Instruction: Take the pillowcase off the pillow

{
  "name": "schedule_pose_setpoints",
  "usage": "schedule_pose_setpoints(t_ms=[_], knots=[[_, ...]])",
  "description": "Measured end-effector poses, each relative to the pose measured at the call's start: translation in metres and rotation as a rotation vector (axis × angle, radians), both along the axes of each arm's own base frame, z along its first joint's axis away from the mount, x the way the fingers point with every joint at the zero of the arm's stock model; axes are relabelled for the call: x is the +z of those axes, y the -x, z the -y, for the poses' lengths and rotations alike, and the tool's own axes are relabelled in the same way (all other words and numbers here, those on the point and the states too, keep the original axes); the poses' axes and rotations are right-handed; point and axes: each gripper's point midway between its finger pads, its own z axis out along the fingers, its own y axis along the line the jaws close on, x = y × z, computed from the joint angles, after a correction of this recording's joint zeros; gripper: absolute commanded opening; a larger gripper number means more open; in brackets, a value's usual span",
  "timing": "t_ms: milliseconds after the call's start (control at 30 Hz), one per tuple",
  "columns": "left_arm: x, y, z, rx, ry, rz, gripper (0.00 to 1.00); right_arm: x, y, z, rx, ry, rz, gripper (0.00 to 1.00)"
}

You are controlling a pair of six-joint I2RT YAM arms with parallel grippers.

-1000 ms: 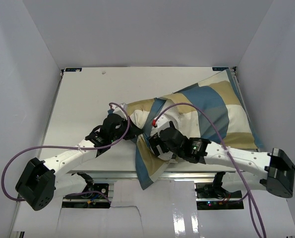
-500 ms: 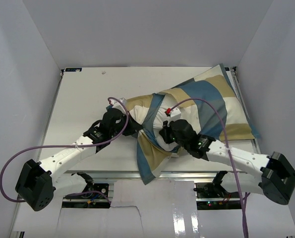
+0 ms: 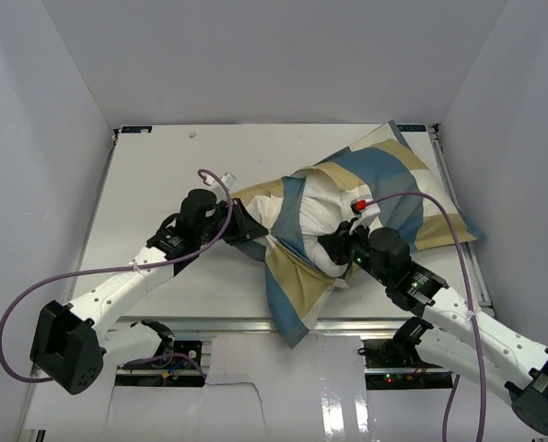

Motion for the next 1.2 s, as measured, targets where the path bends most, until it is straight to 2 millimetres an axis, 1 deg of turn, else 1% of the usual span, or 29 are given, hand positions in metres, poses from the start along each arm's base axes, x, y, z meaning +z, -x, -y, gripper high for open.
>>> schedule_pose_setpoints(t_ms=[33, 67, 100, 167, 200, 233, 333, 367, 433, 500, 567, 633, 700, 800, 833, 900, 933, 967, 1067, 1100, 1200], knots=[[-0.002, -0.001, -0.001, -0.007, -0.007, 0.01, 0.31, -0.002, -0.001, 0.003, -0.002, 0.013, 0.003, 0.08], [-0.007, -0.008, -0.012, 0.023, -0.03, 0.024, 0.38, -0.005, -0.004, 0.011, -0.029, 0.031, 0.004, 0.08], [-0.012, -0.018, -0.027, 0.066, -0.048, 0.032, 0.48, -0.01, -0.008, 0.022, -0.062, 0.051, 0.004, 0.08], [-0.021, -0.033, -0.051, 0.141, -0.08, 0.039, 0.54, -0.024, -0.013, 0.04, -0.115, 0.096, -0.007, 0.08], [-0.022, -0.034, -0.054, 0.145, -0.087, 0.043, 0.57, -0.03, -0.014, 0.045, -0.13, 0.115, -0.015, 0.08], [-0.022, -0.034, -0.053, 0.137, -0.091, 0.051, 0.63, -0.035, -0.016, 0.048, -0.142, 0.13, -0.022, 0.08], [-0.016, -0.02, -0.032, 0.05, -0.095, 0.078, 0.71, -0.041, -0.018, 0.047, -0.133, 0.145, -0.032, 0.08], [-0.013, -0.015, -0.023, 0.02, -0.1, 0.085, 0.72, -0.042, -0.018, 0.045, -0.125, 0.145, -0.031, 0.08], [-0.002, -0.007, 0.002, -0.044, -0.11, 0.107, 0.74, -0.042, -0.02, 0.04, -0.109, 0.138, -0.029, 0.08], [0.009, -0.004, 0.029, -0.095, -0.123, 0.127, 0.76, -0.041, -0.02, 0.035, -0.094, 0.131, -0.026, 0.08], [0.012, -0.002, 0.054, -0.129, -0.14, 0.137, 0.79, -0.041, -0.019, 0.031, -0.081, 0.126, -0.023, 0.08], [0.005, -0.003, 0.068, -0.131, -0.178, 0.127, 0.8, -0.039, -0.018, 0.028, -0.07, 0.121, -0.017, 0.08], [-0.01, -0.008, 0.072, -0.11, -0.234, 0.103, 0.8, -0.038, -0.017, 0.026, -0.061, 0.119, -0.015, 0.08], [-0.038, -0.015, 0.074, -0.073, -0.32, 0.059, 0.8, -0.038, -0.015, 0.024, -0.053, 0.118, -0.014, 0.08], [-0.047, -0.017, 0.075, -0.063, -0.345, 0.046, 0.77, -0.039, -0.015, 0.024, -0.051, 0.118, -0.015, 0.08], [-0.059, -0.02, 0.074, -0.042, -0.378, 0.022, 0.59, -0.04, -0.014, 0.023, -0.048, 0.118, -0.015, 0.08], [-0.062, -0.022, 0.074, -0.029, -0.391, 0.015, 0.49, -0.041, -0.014, 0.022, -0.047, 0.118, -0.017, 0.08], [-0.065, -0.023, 0.073, -0.02, -0.406, 0.012, 0.29, -0.043, -0.014, 0.023, -0.053, 0.12, -0.02, 0.08], [-0.065, -0.022, 0.072, 0.005, -0.419, 0.013, 0.05, -0.044, -0.015, 0.029, -0.092, 0.117, -0.02, 0.08], [-0.063, -0.021, 0.072, 0.013, -0.418, 0.019, 0.0, -0.042, -0.014, 0.031, -0.105, 0.111, -0.014, 0.08], [-0.051, -0.019, 0.072, 0.031, -0.396, 0.035, 0.0, -0.035, -0.013, 0.038, -0.139, 0.088, -0.002, 0.08]])
